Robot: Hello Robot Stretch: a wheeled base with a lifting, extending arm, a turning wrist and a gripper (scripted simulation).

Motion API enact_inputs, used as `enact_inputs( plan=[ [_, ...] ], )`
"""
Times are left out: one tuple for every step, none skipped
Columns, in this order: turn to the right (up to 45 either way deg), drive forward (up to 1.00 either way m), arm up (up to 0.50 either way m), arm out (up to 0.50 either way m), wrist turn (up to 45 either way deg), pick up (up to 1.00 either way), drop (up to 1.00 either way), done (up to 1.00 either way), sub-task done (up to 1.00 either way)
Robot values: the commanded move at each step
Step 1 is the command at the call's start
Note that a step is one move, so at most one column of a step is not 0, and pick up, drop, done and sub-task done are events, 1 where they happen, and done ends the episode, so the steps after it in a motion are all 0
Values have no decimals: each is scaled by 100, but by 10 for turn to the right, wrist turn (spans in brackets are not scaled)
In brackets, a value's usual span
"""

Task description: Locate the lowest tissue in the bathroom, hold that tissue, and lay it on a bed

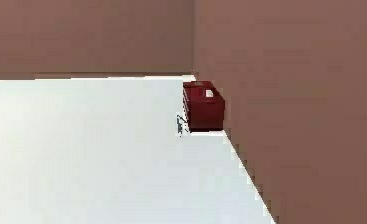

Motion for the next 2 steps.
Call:
enact_inputs(
  plan=[
    [0, 100, 0, 0, 0, 0, 0, 0, 0],
    [0, 80, 0, 0, 0, 0, 0, 0, 0]
  ],
)
